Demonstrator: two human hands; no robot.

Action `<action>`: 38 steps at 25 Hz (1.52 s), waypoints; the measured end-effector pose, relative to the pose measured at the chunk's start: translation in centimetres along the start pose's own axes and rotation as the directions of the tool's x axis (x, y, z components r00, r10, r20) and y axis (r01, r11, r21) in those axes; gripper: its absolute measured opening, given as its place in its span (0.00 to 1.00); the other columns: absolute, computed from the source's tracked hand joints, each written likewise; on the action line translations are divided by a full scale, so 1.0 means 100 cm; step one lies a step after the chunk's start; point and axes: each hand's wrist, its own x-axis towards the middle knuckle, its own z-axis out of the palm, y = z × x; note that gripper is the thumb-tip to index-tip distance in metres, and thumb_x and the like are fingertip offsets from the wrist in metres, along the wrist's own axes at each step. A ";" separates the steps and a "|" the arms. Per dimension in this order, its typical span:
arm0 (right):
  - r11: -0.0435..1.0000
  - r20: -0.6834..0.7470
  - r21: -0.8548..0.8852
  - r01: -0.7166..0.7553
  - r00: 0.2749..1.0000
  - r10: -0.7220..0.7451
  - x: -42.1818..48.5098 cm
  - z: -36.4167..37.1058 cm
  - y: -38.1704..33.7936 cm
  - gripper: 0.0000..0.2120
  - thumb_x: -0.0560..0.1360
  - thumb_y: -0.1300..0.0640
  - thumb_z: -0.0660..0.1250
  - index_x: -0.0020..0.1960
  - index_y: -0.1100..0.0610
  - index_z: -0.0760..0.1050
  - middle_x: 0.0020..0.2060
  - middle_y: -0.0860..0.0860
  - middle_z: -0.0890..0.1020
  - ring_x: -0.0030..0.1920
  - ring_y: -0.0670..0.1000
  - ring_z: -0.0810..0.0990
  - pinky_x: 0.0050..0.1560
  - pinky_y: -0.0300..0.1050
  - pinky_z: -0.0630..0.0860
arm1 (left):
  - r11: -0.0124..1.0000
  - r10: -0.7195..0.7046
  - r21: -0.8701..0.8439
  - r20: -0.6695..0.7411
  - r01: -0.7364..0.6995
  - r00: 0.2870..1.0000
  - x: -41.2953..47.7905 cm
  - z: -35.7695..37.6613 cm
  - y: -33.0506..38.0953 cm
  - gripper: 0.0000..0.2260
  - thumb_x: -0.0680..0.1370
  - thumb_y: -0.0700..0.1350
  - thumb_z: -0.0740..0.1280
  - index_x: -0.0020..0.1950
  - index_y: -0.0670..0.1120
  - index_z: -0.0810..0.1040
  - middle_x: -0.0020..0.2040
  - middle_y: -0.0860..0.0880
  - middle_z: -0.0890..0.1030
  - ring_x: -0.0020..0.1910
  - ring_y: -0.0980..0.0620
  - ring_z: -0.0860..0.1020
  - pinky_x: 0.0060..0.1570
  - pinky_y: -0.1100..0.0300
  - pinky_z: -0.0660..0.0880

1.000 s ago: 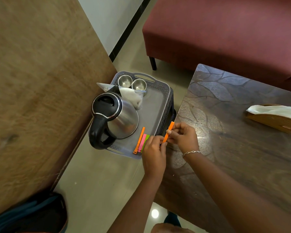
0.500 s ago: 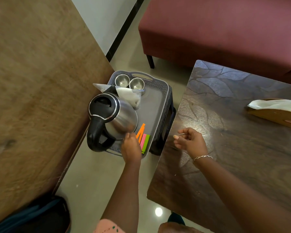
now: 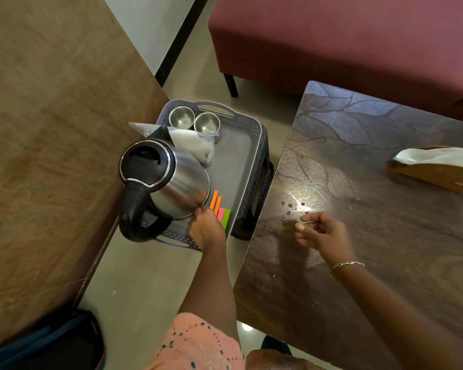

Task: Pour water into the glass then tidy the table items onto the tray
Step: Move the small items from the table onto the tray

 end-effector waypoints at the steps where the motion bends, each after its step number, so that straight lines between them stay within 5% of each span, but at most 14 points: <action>1: 1.000 -0.001 -0.005 0.001 1.000 -0.001 0.001 0.000 0.000 0.07 0.71 0.68 0.67 0.48 0.64 0.73 0.33 0.55 0.76 0.34 0.51 0.79 0.31 0.32 0.79 | 1.000 0.000 0.017 0.005 0.000 1.000 0.001 0.001 0.000 0.10 0.77 0.33 0.57 0.54 0.39 0.75 0.55 0.40 0.78 0.50 0.40 0.79 0.44 0.50 0.75; 8: 0.998 -0.009 -0.052 0.026 1.000 -0.027 0.007 0.001 0.001 0.04 0.72 0.65 0.68 0.46 0.62 0.74 0.33 0.53 0.77 0.35 0.51 0.79 0.34 0.36 0.80 | 0.998 -0.056 -0.003 0.052 0.056 0.997 -0.002 -0.001 -0.004 0.09 0.76 0.32 0.59 0.53 0.38 0.76 0.55 0.39 0.78 0.52 0.40 0.78 0.46 0.51 0.75; 11: 0.965 -0.080 -0.245 0.095 0.990 -0.117 0.009 -0.003 -0.001 0.04 0.73 0.60 0.68 0.45 0.60 0.76 0.35 0.53 0.79 0.40 0.56 0.80 0.44 0.50 0.79 | 0.998 -0.044 -0.034 0.007 0.044 0.999 -0.006 -0.010 0.001 0.09 0.78 0.36 0.59 0.55 0.39 0.76 0.55 0.40 0.78 0.52 0.40 0.77 0.44 0.51 0.75; 13: 0.909 -0.102 -0.384 0.160 0.971 -0.214 0.005 -0.009 -0.007 0.05 0.73 0.57 0.67 0.48 0.57 0.77 0.41 0.53 0.81 0.45 0.55 0.80 0.48 0.50 0.77 | 0.996 0.084 0.012 -0.063 -0.084 0.994 -0.016 -0.019 0.008 0.10 0.80 0.42 0.58 0.58 0.41 0.74 0.56 0.42 0.77 0.54 0.42 0.75 0.45 0.50 0.74; 17: 0.688 -0.039 -0.658 0.306 0.899 -0.436 -0.004 -0.030 -0.015 0.17 0.74 0.56 0.65 0.62 0.58 0.71 0.60 0.57 0.75 0.61 0.57 0.73 0.57 0.46 0.68 | 0.918 0.390 0.135 -0.146 -0.372 0.909 -0.049 -0.030 0.034 0.19 0.79 0.51 0.59 0.66 0.43 0.69 0.64 0.40 0.73 0.67 0.39 0.66 0.59 0.45 0.69; 19: 0.536 0.018 -0.774 0.337 0.858 -0.513 -0.009 -0.051 -0.016 0.24 0.74 0.56 0.64 0.69 0.58 0.64 0.69 0.60 0.66 0.70 0.60 0.63 0.68 0.51 0.61 | 0.873 0.471 0.172 -0.058 -0.456 0.880 -0.074 -0.030 0.054 0.26 0.79 0.55 0.56 0.73 0.43 0.58 0.74 0.39 0.60 0.75 0.39 0.55 0.70 0.42 0.56; 24: 0.242 0.108 -0.928 0.283 0.828 -0.551 -0.023 -0.118 -0.008 0.33 0.76 0.51 0.61 0.74 0.57 0.49 0.74 0.64 0.51 0.75 0.61 0.47 0.73 0.56 0.41 | 0.797 0.575 0.214 0.018 -0.565 0.818 -0.143 -0.017 0.102 0.33 0.79 0.59 0.52 0.76 0.45 0.44 0.77 0.40 0.42 0.76 0.41 0.41 0.73 0.44 0.42; 28: 0.220 0.076 -0.950 0.221 0.848 -0.525 -0.043 -0.198 0.010 0.27 0.79 0.53 0.51 0.74 0.59 0.46 0.73 0.65 0.53 0.75 0.61 0.47 0.72 0.57 0.35 | 0.769 0.605 0.206 0.072 -0.605 0.793 -0.214 0.004 0.159 0.33 0.79 0.59 0.52 0.76 0.45 0.41 0.76 0.40 0.38 0.76 0.42 0.39 0.74 0.47 0.41; 32: 0.263 0.031 -0.946 0.189 0.861 -0.507 -0.063 -0.284 0.032 0.26 0.79 0.54 0.52 0.74 0.60 0.49 0.73 0.65 0.54 0.74 0.62 0.48 0.71 0.57 0.33 | 0.695 0.678 0.196 0.143 -0.692 0.721 -0.279 0.022 0.219 0.33 0.79 0.59 0.51 0.75 0.45 0.40 0.76 0.41 0.36 0.75 0.43 0.37 0.74 0.48 0.41; 38: 0.348 -0.104 -0.933 0.089 0.860 -0.499 -0.090 -0.410 0.064 0.25 0.76 0.56 0.61 0.70 0.61 0.61 0.71 0.65 0.61 0.72 0.64 0.57 0.72 0.59 0.50 | 0.490 0.823 0.225 0.201 -0.842 0.532 -0.361 0.050 0.325 0.32 0.79 0.60 0.50 0.76 0.45 0.42 0.77 0.42 0.38 0.76 0.44 0.39 0.74 0.49 0.42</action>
